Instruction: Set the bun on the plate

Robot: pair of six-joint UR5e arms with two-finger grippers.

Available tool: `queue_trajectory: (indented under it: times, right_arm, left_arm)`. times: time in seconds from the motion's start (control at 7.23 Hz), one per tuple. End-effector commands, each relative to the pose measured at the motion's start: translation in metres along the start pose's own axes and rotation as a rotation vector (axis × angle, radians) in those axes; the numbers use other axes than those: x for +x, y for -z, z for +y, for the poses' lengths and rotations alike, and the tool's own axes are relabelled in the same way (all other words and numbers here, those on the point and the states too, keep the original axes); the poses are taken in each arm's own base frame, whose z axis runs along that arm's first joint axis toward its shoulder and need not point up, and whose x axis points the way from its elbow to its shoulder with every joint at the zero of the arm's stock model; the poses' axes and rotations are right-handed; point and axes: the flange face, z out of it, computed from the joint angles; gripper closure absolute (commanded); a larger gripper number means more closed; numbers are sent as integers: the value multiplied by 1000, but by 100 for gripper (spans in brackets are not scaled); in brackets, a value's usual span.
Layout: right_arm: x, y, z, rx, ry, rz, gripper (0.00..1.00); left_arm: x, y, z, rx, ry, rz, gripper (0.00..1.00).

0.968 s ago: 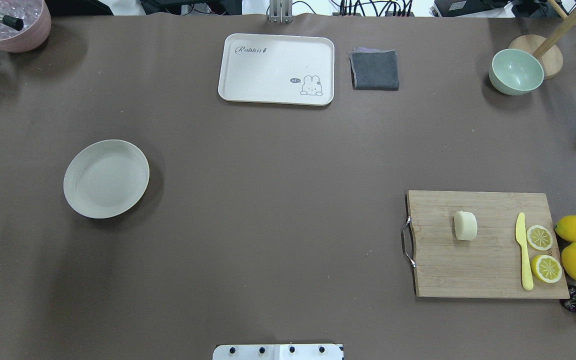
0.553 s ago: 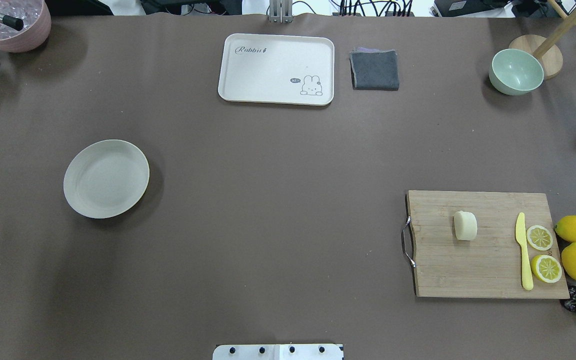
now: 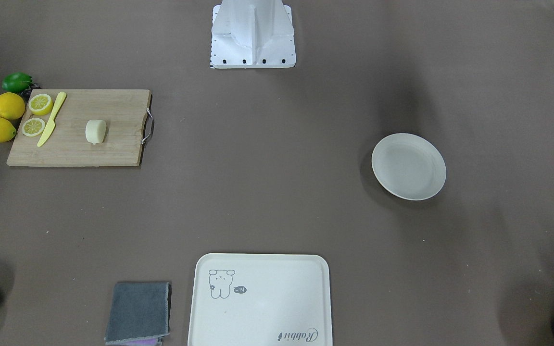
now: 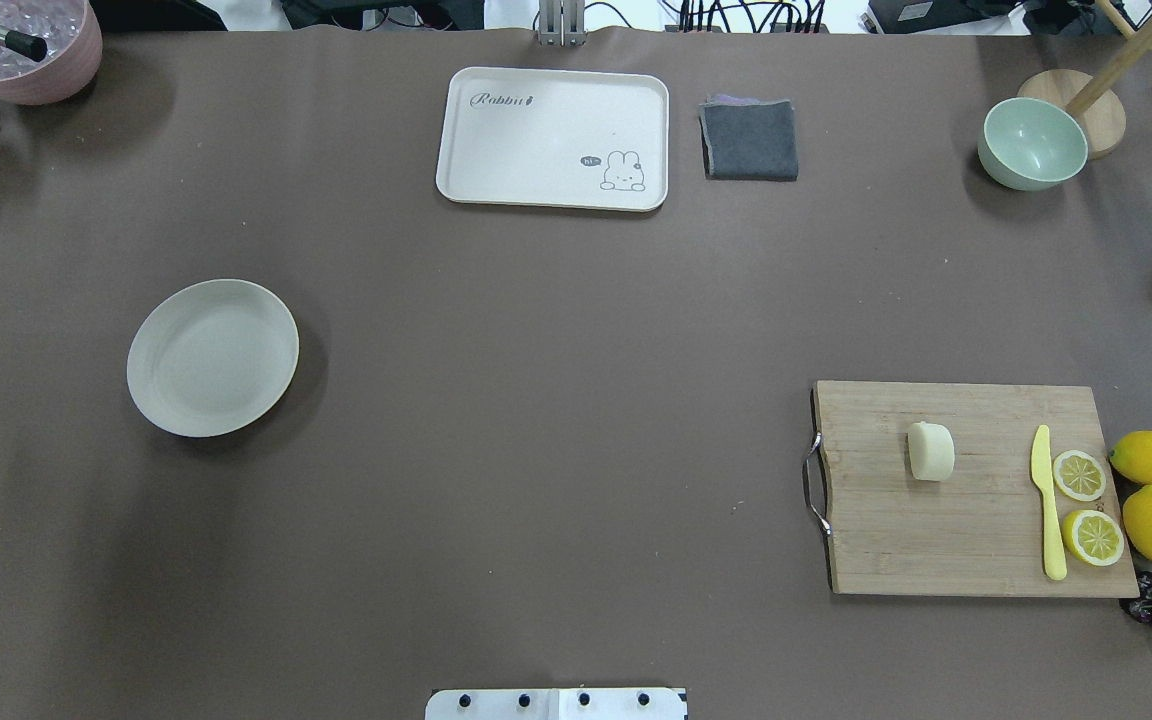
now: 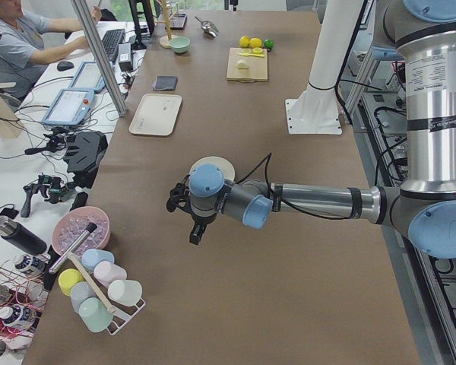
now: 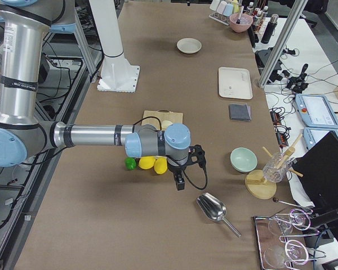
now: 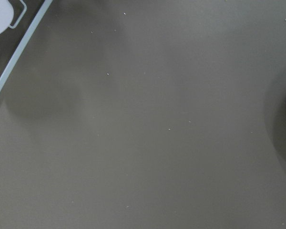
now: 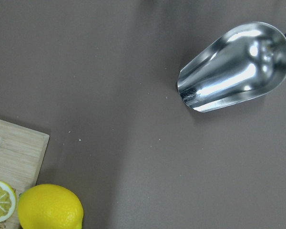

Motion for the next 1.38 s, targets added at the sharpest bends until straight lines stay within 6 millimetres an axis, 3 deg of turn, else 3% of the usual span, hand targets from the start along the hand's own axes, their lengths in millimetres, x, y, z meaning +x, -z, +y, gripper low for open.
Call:
queue_trajectory:
  times: [0.0,0.14,0.28,0.41,0.69,0.97,1.24]
  right_arm:
    - [2,-3,2,-5,-10,-16,0]
    - [1,-3,2,-5,-12,-19,0]
    - [-2,-3,1,-1,-13,-52,0]
    - [-3,-4,1,-1,-11,-54,0]
    - [-3,-3,1,0,-7,-56,0]
    - [-4,-3,0,2,-2,-56,0]
    - [-4,-3,0,2,-3,-56,0]
  left_arm:
    - [15,5,-12,17,-35,9,3]
    - [25,6,-23,19,-15,36,3]
    - [47,-11,-28,-15,45,75,3]
    - [57,-19,-30,-26,88,85,3]
    - [83,-42,-36,-32,51,90,2]
    - [138,-91,-69,-34,144,16,4]
    - [162,-122,-103,-50,111,32,8]
